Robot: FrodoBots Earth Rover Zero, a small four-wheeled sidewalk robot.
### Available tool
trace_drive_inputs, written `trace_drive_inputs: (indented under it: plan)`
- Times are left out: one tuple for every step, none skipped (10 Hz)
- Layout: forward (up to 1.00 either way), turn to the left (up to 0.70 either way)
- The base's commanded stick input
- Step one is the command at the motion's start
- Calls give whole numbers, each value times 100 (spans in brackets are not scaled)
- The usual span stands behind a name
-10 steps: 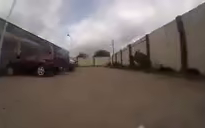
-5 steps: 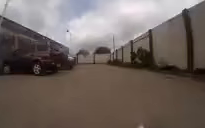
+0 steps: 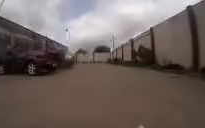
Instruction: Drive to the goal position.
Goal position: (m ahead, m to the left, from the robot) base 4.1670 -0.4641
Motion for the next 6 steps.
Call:
trace_drive_inputs:
  plan:
    - [70, 0]
    - [70, 0]
    - [70, 0]
    - [70, 0]
    - [70, 0]
    - [70, 0]
